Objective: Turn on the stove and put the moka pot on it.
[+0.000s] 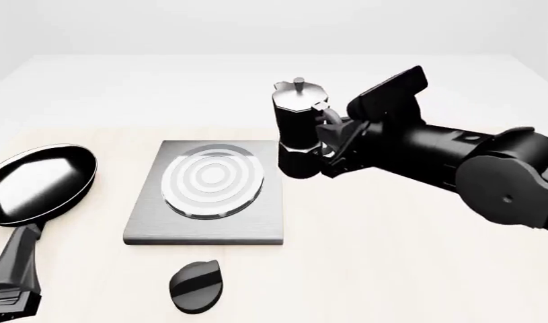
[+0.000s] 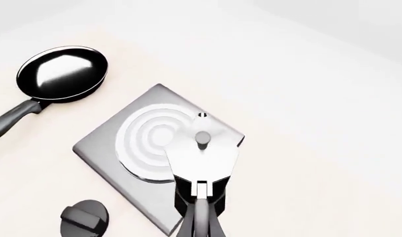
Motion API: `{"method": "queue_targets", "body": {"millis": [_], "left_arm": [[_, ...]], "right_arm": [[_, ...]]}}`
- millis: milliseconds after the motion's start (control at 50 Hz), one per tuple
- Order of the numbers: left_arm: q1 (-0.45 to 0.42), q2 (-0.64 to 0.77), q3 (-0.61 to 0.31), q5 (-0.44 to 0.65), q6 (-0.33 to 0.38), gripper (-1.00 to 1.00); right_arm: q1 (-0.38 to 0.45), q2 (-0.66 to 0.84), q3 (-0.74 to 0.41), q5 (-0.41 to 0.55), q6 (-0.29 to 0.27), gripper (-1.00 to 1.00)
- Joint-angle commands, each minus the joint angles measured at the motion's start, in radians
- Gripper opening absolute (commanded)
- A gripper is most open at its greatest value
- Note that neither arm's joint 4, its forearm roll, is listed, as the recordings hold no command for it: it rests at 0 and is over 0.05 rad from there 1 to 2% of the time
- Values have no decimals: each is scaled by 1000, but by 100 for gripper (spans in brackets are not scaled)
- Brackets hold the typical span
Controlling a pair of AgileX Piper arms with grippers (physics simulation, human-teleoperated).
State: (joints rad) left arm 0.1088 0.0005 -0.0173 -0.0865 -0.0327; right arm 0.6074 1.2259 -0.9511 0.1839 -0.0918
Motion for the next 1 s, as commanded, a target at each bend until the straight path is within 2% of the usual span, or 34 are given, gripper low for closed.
{"method": "queue_targets", "body": {"millis": [20, 560, 1000], "left_arm": [[4, 0, 1, -2, 2, 100], [5, 4, 8, 3, 13, 100], [14, 12, 9, -3, 8, 100]], "right_arm": [[44, 81, -86, -44, 18, -100], [112, 287, -193, -175, 68, -100], [125, 458, -295, -259, 72, -100]]}}
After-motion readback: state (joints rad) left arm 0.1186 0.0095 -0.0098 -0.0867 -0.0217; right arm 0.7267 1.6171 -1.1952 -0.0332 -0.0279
